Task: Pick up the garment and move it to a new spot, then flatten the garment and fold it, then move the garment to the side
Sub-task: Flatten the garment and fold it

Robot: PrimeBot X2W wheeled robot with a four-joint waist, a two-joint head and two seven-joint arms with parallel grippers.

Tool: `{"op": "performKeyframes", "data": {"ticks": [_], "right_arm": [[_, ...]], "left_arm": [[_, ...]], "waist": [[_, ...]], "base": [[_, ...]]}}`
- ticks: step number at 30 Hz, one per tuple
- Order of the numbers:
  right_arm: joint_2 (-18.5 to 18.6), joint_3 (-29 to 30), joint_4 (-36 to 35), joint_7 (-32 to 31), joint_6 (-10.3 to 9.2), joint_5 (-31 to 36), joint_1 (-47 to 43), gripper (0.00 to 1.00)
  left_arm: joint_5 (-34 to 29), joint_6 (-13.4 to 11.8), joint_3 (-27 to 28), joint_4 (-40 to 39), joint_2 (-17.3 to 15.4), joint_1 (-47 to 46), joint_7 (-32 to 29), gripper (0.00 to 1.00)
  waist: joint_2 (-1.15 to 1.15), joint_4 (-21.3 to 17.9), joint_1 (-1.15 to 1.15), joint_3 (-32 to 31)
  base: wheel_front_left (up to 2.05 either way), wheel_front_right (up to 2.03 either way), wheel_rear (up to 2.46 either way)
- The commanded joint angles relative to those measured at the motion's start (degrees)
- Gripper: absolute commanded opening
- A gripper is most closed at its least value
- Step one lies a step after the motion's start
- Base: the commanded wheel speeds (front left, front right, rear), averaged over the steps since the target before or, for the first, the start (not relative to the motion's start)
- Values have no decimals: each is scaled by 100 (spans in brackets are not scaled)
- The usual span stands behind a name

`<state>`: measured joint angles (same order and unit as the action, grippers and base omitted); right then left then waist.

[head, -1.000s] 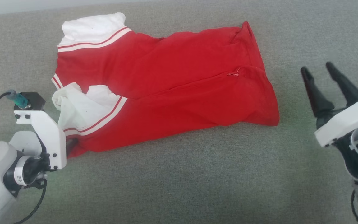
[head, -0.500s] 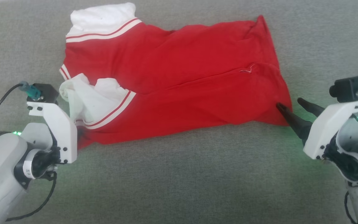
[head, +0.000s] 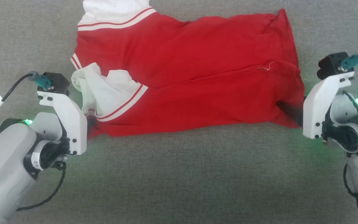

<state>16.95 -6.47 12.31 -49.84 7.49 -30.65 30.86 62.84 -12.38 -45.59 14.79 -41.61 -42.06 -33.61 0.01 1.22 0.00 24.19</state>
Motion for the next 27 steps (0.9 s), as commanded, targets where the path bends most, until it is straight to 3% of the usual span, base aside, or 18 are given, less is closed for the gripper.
{"op": "performKeyframes", "data": {"ticks": [1, 2, 8, 15, 27], "right_arm": [[-94, -219, 261, -217, -1, 16, -126, 25], [-89, -244, 299, -282, -1, 3, -112, 0], [78, -162, 243, -331, -1, -51, -10, 0], [297, 2, -212, -516, -2, -185, -81, 0], [540, 547, -1502, -1149, -4, -501, -856, 0]], "left_arm": [[-61, 27, -179, 189, 292, 132, 38, 0], [-71, 38, -187, 222, 307, 123, 41, 0], [-31, 109, -178, 353, 317, 119, 86, 0], [-66, 12, -153, 68, 8, 132, -87, 0], [-103, -680, -76, -1432, -857, 533, -406, 0]], "waist": [[-1, 36, 0, 20], [-1, 48, 0, 25], [-1, 108, 0, 4], [-1, 128, 0, -134], [-1, 127, 0, -282]], "base": [[0, 0, 0], [0, 0, 0], [0, 0, 0], [0, 0, 0], [0, 0, 0]]}}
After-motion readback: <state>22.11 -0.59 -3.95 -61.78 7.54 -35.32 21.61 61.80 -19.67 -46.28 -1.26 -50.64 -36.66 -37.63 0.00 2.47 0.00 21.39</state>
